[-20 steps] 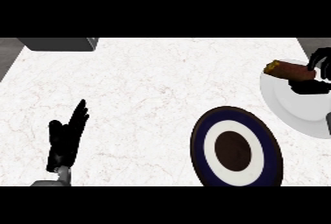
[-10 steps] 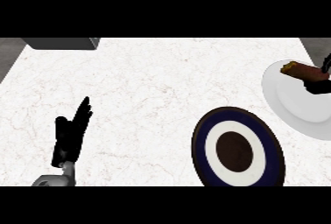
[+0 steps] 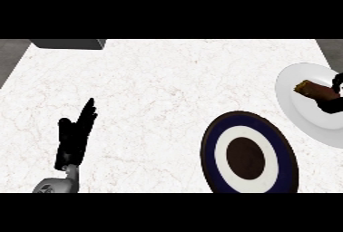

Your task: Pick the sweet potato from the plate and place it in the plate

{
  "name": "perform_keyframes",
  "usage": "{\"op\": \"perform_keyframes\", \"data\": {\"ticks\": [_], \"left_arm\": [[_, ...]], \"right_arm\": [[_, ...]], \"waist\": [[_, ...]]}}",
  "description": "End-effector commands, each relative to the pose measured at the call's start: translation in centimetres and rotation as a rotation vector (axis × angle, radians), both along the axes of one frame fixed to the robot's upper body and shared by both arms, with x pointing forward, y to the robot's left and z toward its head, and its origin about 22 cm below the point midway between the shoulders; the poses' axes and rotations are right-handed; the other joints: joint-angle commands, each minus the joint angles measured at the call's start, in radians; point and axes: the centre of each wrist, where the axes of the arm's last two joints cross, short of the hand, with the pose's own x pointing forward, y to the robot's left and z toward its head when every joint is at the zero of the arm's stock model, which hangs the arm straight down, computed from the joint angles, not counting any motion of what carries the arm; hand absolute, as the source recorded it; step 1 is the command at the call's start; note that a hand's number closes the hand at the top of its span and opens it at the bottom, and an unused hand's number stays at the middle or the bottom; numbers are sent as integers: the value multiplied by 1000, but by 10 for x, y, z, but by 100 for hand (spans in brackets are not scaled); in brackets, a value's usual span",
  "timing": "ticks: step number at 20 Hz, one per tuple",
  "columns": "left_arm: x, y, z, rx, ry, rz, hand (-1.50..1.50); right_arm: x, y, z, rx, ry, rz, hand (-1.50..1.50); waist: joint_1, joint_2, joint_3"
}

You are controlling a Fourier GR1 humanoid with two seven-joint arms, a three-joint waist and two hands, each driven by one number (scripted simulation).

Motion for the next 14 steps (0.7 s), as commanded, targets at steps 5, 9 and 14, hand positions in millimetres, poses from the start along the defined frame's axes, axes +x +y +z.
{"op": "perform_keyframes", "data": {"ticks": [5,9,14], "left_arm": [[4,-6,3,24,-6,-2,0],[4,-3,7,-11,24,-7,0],[-5,8,-5,5,10,39,0]], "right_arm": [[-10,-15,-14,75,138,120,-150],[-3,-15,4,236,-79,236,-150],[-12,-33,9,565,-405,179,-150]], "waist": [[4,1,1],[-11,-6,1],[-26,-8,2]]}}
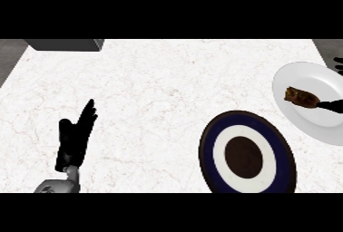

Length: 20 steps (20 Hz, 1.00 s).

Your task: Pick the sweet potato from the plate and place it in the plate

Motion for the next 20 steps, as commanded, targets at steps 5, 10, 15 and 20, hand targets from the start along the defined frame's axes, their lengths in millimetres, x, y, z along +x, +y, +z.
{"op": "perform_keyframes", "data": {"ticks": [5,10,15,20], "left_arm": [[3,-9,-2,-9,-18,-5,0],[-2,0,-3,-7,-9,-1,0],[3,-18,5,-9,-10,-13,0],[-1,-4,13,-4,-7,-18,0]], "right_arm": [[-36,-47,8,369,-209,-27,-150],[-56,-62,2,411,-186,-2,-150],[-63,-51,-27,430,-219,64,-150],[-40,-30,-28,418,-209,54,-150]], "waist": [[0,4,0],[13,7,0],[18,10,2],[10,1,-1]]}}
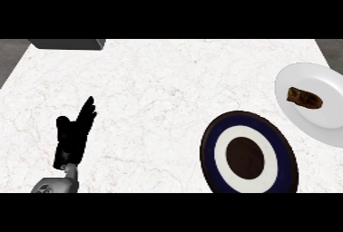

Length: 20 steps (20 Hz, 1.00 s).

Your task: Pick the sweet potato from the plate and place it in the plate

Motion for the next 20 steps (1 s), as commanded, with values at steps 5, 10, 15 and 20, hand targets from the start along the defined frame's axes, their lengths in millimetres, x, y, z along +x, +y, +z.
{"op": "perform_keyframes", "data": {"ticks": [5,10,15,20], "left_arm": [[9,5,9,0,-12,-1,0],[4,-9,2,-4,3,-11,0],[12,-17,-19,-2,-6,4,0],[4,-6,-9,-5,-4,7,0]], "right_arm": [[-12,0,-18,-35,19,-38,-150],[-15,6,-30,-79,21,-73,-150],[-10,8,-26,-106,42,-90,-150],[-42,-18,-28,-127,79,-139,-150]], "waist": [[9,4,1],[7,3,1],[-1,5,0],[4,6,2]]}}
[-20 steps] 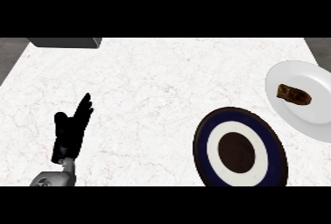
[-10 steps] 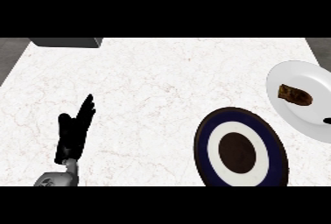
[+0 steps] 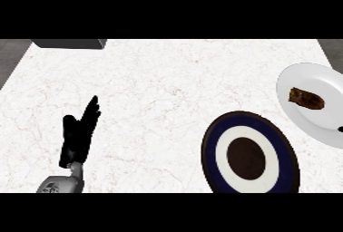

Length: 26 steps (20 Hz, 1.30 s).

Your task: Pick the sweet potato from the plate and place it in the plate

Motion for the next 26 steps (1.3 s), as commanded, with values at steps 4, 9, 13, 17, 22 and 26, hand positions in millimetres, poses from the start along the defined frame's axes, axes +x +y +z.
{"op": "perform_keyframes", "data": {"ticks": [4,9,13,17,22,26], "left_arm": [[0,4,7,7,-6,-15,0],[-4,5,-4,-11,-5,-7,0],[2,8,-10,-12,-10,-5,0],[4,8,-5,-17,2,4,0],[1,15,2,18,-11,0,0],[9,-8,1,-11,7,-1,0]], "right_arm": [[-13,-15,6,-25,21,-37,-150],[-26,-29,16,-29,12,-91,-150],[-37,-35,12,-18,-18,-98,-150],[-54,-44,10,-12,-35,-128,-150],[-70,-47,-2,-46,-20,-222,-150],[-66,-51,9,-36,-13,-226,-150]], "waist": [[10,3,2],[4,1,1],[-3,2,1],[-4,5,3],[3,5,5],[-3,3,4]]}}
